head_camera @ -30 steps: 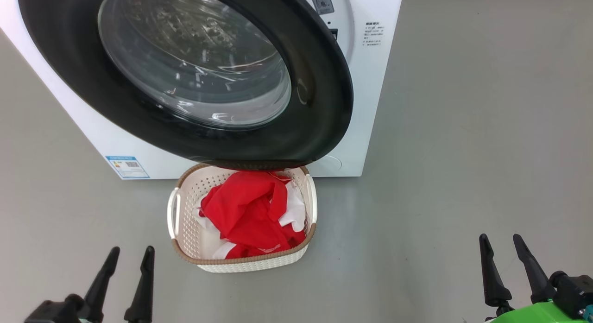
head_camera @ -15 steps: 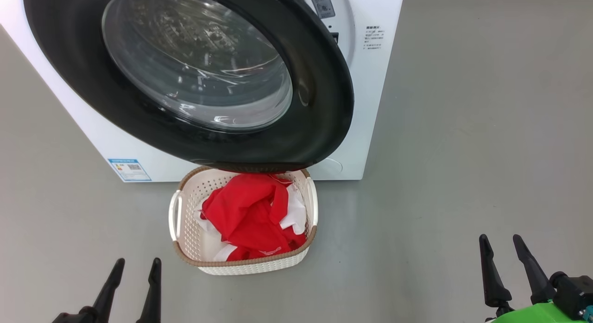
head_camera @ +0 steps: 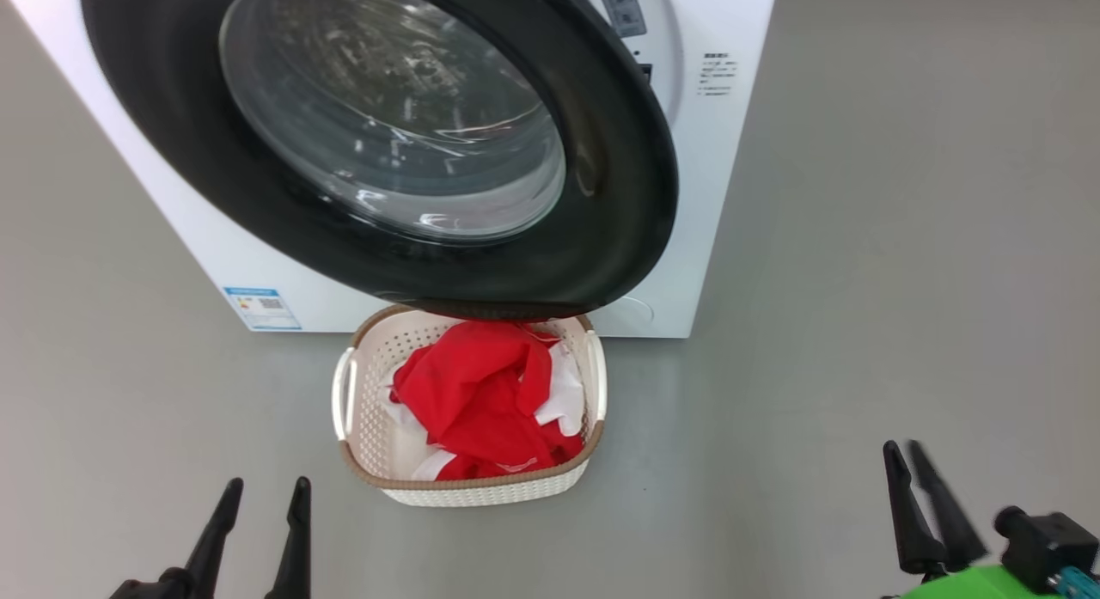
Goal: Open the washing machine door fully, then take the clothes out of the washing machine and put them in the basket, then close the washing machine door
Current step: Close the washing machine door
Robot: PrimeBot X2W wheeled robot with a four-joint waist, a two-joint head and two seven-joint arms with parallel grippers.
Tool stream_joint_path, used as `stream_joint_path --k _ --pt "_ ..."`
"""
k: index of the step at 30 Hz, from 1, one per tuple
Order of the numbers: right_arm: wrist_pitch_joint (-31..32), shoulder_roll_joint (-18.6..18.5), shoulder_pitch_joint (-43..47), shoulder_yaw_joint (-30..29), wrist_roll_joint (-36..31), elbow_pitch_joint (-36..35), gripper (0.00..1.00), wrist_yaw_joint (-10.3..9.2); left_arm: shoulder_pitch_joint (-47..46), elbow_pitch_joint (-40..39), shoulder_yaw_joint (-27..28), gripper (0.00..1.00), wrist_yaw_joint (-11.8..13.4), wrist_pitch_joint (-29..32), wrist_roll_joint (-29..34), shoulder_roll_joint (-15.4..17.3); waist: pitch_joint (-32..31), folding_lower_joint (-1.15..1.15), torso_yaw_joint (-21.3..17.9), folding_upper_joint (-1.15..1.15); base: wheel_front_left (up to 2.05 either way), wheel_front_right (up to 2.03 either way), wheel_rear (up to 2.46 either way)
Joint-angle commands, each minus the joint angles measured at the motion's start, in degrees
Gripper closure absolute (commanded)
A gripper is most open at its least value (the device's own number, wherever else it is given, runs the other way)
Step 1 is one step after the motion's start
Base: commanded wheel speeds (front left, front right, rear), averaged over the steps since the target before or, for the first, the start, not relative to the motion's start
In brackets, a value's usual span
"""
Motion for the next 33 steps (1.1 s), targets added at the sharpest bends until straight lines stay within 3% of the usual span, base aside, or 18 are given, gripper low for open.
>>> stream_joint_path --k 1,8,17,33 --pt "-0.36 -0.76 -2.97 2.83 0.01 -1.01 1.0 0.42 -0.82 -1.54 1.81 0.0 -0.3 -0.69 0.37 0.03 0.1 0.0 1.27 0.0 0.0 0.0 0.0" --pt "-0.36 -1.02 -10.25 10.42 -1.51 1.05 1.0 0.42 -0.94 -1.62 1.0 0.0 -0.3 -0.69 0.13 -1.45 0.59 0.0 4.2 0.0 0.0 0.0 0.0" --pt "-0.36 -2.73 -21.13 14.8 -0.91 4.07 1.0 0.42 -2.49 -1.62 -1.28 0.0 -0.3 -0.69 -0.29 -2.28 2.03 0.0 7.76 0.0 0.0 0.0 0.0" --pt "-0.36 -1.78 -33.75 10.83 1.36 10.34 1.0 0.42 -7.85 -2.6 -3.46 0.0 -0.3 -0.69 -2.51 -3.05 10.31 0.0 12.1 0.0 0.0 0.0 0.0"
